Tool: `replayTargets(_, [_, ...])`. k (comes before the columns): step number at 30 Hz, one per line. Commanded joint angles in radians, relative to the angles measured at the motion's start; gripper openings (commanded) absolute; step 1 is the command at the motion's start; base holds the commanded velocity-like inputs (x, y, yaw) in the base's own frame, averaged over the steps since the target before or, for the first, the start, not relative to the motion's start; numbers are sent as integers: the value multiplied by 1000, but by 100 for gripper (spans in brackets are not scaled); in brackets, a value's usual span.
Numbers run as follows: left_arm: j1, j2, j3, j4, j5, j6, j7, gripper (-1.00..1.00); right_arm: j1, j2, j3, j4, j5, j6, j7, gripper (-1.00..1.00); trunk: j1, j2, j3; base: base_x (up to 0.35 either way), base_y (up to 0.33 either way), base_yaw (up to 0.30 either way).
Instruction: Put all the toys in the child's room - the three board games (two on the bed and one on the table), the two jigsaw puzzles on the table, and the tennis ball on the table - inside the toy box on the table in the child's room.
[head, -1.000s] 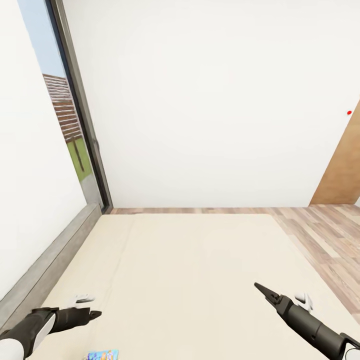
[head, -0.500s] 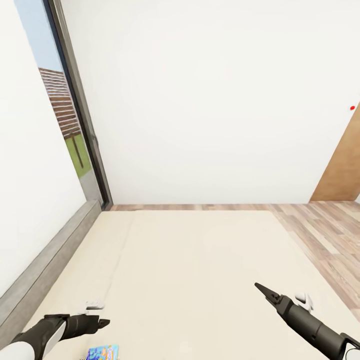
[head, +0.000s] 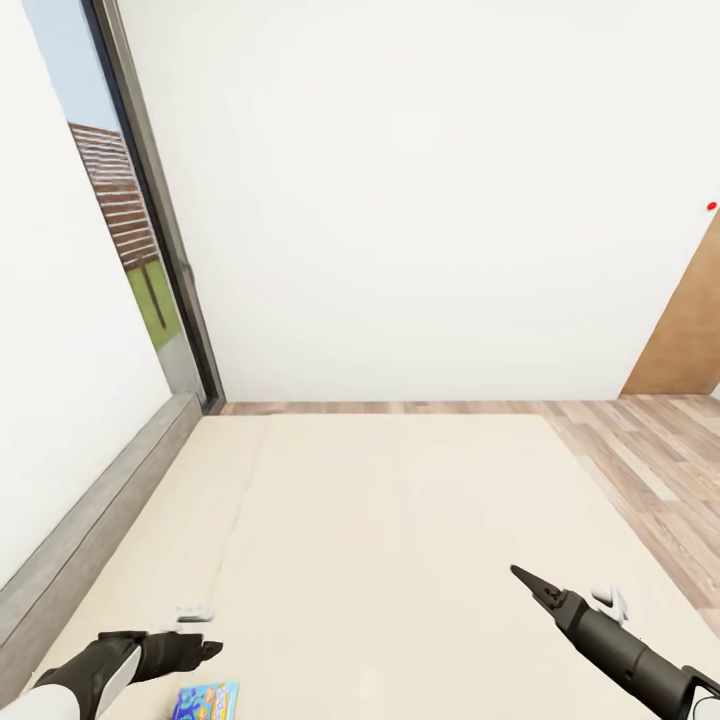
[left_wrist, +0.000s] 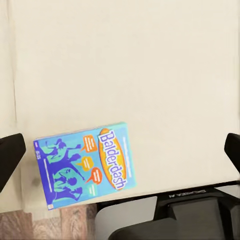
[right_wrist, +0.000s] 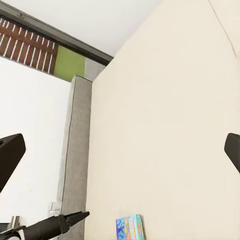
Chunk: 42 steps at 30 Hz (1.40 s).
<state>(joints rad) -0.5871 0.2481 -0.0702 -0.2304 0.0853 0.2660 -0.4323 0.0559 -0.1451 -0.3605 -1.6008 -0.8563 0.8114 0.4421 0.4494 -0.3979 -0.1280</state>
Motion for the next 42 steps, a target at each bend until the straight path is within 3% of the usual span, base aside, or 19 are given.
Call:
replayTargets(1, [0,-4,-7,-2,10,9,1,100,0,0,-1,-1,0,5,3,100,1,-2,-4,0,0,0])
replayTargets(24, [0,-19,3,33,14,26,6,100,-2,3,5,-2,-3,9,29,100,1,-2,-41,0,0,0])
replayTargets(27, [-1,-20,3,34,14,25,6,100,-9,10,30,-2,-4,19,113,100,1,-2,-46,0,0,4])
replayTargets(31, [0,-21,2,33,14,24,6,100,-21,15,60,-3,-4,70,366,100,1,-2,-52,0,0,62])
replayTargets(36, [0,-21,3,33,16,23,6,100,-23,16,68,-4,-3,77,469,100,1,-2,-61,0,0,83])
replayTargets(42, [0,-21,3,34,16,19,6,100,-24,15,69,-4,4,73,492,100,1,-2,-70,0,0,88])
